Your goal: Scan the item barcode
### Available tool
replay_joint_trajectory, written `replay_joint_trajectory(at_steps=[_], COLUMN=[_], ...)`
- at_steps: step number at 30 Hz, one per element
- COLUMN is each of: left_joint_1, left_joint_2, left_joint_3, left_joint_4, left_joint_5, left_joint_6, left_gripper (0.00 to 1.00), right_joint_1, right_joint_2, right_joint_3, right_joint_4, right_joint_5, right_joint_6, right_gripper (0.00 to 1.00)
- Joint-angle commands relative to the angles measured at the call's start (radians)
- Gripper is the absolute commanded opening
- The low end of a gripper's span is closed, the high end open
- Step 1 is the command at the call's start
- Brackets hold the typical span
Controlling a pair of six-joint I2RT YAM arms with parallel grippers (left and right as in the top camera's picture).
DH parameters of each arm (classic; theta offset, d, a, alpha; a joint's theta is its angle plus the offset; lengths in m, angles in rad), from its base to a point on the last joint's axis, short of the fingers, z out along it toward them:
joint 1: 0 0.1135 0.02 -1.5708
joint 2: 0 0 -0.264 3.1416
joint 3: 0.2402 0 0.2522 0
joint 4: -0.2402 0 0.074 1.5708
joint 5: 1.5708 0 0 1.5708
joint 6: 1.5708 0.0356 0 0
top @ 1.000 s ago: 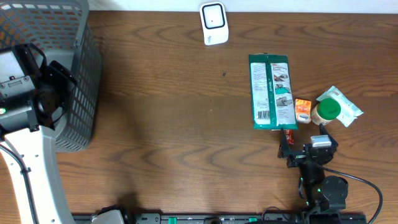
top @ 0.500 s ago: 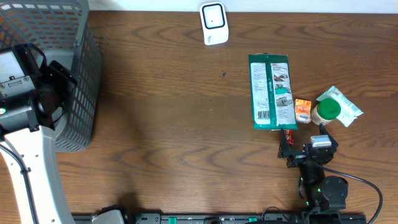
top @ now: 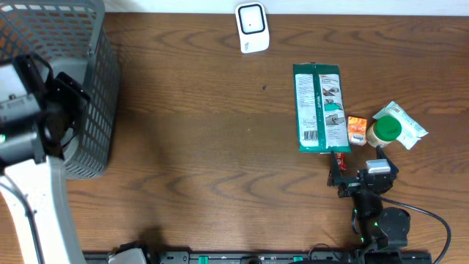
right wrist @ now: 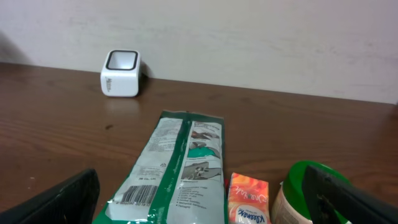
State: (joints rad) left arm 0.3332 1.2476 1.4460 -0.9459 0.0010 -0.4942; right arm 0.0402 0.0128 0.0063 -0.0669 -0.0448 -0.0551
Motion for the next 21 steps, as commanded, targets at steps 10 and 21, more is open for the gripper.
replay_joint_trajectory(at_steps=[10,21], left_joint_1=[0.005,-0.119], left_joint_2=[-0.438,-0.733], left_joint_3=[0.006,-0.152], left_joint_4=[-0.004,-0.045], left_joint_5=[-0.002,-0.066], left_joint_6=[0.002,0.002], left_gripper=[0.80,0.80], right_joint_1=[-0.014,-0.014], right_joint_2=[-0.007,-0.007], right_joint_3=[-0.001,-0.001], right_joint_4=[-0.005,-0.005], right_joint_5=[0.014,0.014], right_joint_6=[-0.002,-0.002], right_gripper=[0.99,0.99])
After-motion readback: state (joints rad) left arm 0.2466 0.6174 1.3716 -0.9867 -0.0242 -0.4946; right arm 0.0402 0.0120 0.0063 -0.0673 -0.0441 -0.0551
